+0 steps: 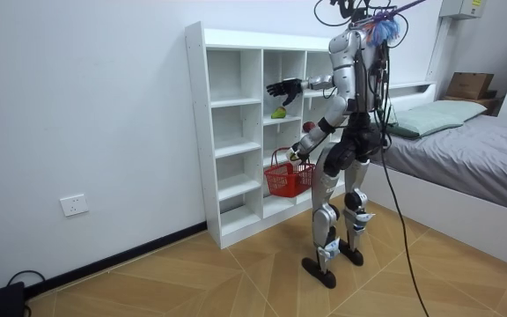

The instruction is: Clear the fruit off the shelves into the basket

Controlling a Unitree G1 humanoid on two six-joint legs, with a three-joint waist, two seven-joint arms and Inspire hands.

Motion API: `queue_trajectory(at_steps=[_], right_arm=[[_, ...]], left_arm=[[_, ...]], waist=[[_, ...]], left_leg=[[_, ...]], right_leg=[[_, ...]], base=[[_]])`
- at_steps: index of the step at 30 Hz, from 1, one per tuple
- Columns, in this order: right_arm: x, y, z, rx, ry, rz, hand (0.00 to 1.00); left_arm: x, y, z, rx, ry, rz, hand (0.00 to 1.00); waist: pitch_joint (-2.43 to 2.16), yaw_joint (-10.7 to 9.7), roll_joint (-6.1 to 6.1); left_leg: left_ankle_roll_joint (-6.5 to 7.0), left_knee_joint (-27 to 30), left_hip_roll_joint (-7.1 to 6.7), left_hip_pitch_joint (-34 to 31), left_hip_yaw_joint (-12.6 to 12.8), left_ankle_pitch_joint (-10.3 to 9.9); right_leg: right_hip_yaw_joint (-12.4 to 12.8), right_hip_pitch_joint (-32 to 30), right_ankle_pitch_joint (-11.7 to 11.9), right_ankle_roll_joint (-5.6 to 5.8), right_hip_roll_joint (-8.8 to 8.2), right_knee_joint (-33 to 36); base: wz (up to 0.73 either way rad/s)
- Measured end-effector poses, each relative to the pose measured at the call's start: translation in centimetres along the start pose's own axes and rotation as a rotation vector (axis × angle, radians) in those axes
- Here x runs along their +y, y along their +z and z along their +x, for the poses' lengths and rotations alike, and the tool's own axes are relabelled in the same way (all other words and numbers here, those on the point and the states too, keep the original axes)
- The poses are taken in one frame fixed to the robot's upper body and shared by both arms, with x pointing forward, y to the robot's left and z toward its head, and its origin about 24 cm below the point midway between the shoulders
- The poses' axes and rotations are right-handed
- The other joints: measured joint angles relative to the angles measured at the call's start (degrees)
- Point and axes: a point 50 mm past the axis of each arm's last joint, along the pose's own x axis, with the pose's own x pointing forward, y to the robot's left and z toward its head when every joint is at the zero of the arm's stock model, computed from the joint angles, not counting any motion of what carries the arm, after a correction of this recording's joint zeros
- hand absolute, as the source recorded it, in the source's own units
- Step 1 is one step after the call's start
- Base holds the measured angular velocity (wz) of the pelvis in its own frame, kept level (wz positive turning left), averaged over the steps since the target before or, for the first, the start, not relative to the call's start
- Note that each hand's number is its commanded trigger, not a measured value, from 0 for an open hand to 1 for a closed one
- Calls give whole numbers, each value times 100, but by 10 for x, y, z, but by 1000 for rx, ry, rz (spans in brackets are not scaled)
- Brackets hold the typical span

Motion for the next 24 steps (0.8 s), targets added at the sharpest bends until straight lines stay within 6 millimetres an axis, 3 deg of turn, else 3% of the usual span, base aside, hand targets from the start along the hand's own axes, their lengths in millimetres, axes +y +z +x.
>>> queue_trajectory(at_steps=[14, 20, 24], right_arm=[[0, -25, -2, 110, -18, 3, 0], [-3, -28, 1, 130, -44, 4, 0], [-8, -25, 6, 117, -71, 0, 0]], left_arm=[[-2, 22, 14, -45, -32, 51, 100], [-5, 19, 17, -20, -47, 58, 100], [-4, 14, 17, 5, -45, 58, 100]], waist=[[24, 42, 16], [84, 70, 23], [98, 4, 20]], left_leg=[[15, 140, -62, -456, -141, 11], [40, 230, -86, -805, -140, 74], [61, 270, -112, -936, -137, 100]], right_leg=[[-110, -366, -2, -2, -46, 127], [-157, -743, -2, -3, -113, 312], [-171, -866, -3, -4, -147, 362]], base=[[5], [1], [0]])
